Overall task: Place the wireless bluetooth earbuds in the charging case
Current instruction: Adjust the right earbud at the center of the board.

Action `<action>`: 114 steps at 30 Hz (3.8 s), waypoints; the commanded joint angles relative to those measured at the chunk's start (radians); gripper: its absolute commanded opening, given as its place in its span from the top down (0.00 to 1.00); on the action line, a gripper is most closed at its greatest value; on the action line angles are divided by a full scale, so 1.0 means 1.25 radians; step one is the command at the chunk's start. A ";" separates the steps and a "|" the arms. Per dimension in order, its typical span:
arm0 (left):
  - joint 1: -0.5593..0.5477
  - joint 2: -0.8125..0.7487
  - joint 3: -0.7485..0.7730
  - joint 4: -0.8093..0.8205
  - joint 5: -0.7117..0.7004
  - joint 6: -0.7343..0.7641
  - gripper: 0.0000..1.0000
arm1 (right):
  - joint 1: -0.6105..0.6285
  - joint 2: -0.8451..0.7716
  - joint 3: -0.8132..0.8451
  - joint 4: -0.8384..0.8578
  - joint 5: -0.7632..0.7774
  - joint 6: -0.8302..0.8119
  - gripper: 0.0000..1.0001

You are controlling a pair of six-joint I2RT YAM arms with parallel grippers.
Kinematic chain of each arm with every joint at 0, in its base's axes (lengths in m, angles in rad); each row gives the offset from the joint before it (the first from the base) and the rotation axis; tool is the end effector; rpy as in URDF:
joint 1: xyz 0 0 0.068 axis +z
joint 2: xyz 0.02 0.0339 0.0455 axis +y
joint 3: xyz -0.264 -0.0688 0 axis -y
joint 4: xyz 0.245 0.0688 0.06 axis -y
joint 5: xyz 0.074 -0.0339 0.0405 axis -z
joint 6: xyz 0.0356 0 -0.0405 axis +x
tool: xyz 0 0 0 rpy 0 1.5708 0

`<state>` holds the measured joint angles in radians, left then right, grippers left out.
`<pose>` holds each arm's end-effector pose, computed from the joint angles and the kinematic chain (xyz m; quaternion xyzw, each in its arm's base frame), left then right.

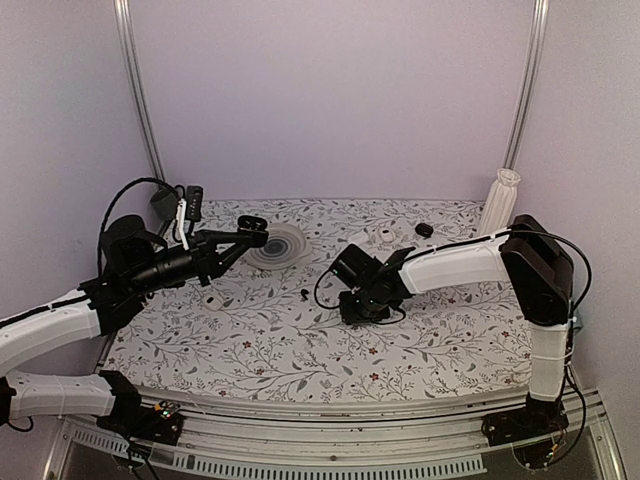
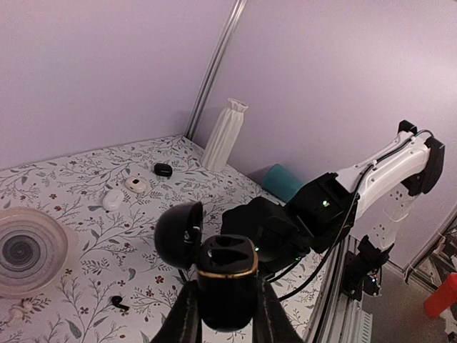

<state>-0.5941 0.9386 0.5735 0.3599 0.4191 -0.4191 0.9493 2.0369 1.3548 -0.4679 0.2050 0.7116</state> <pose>0.1748 -0.1356 0.2945 0.2067 0.6780 -0.4637 0.5316 0.2453 0.3300 0.1421 -0.0941 0.9685 0.0859 0.2140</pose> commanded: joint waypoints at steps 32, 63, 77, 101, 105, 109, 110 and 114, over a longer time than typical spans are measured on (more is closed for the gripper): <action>0.016 0.062 0.055 0.025 0.015 0.017 1.00 | -0.019 -0.149 -0.111 0.108 -0.041 -0.077 0.66; 0.034 0.032 0.043 -0.006 0.039 0.026 1.00 | -0.059 -0.018 -0.054 0.120 -0.080 0.043 0.68; 0.039 0.023 0.039 -0.015 0.045 0.025 1.00 | -0.059 0.015 -0.022 0.093 -0.048 0.018 0.72; 0.040 0.046 0.031 0.004 0.046 0.012 1.00 | -0.047 -0.013 -0.050 0.085 -0.023 -0.019 0.71; 0.040 0.059 0.031 0.006 0.051 0.009 1.00 | -0.057 -0.012 -0.056 0.107 -0.041 -0.028 0.71; 0.040 0.065 0.032 0.013 0.049 0.008 1.00 | -0.069 -0.007 -0.060 0.118 -0.062 -0.034 0.72; 0.041 0.068 0.033 0.015 0.051 0.008 1.00 | -0.071 -0.008 -0.060 0.118 -0.062 -0.036 0.73; 0.040 0.074 0.038 0.015 0.059 0.009 1.00 | -0.071 -0.013 -0.062 0.121 -0.060 -0.046 0.76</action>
<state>-0.5579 1.0233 0.6216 0.3428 0.4713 -0.4049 0.8680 2.0338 1.3003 -0.3161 0.1425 0.6758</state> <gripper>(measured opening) 0.187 0.251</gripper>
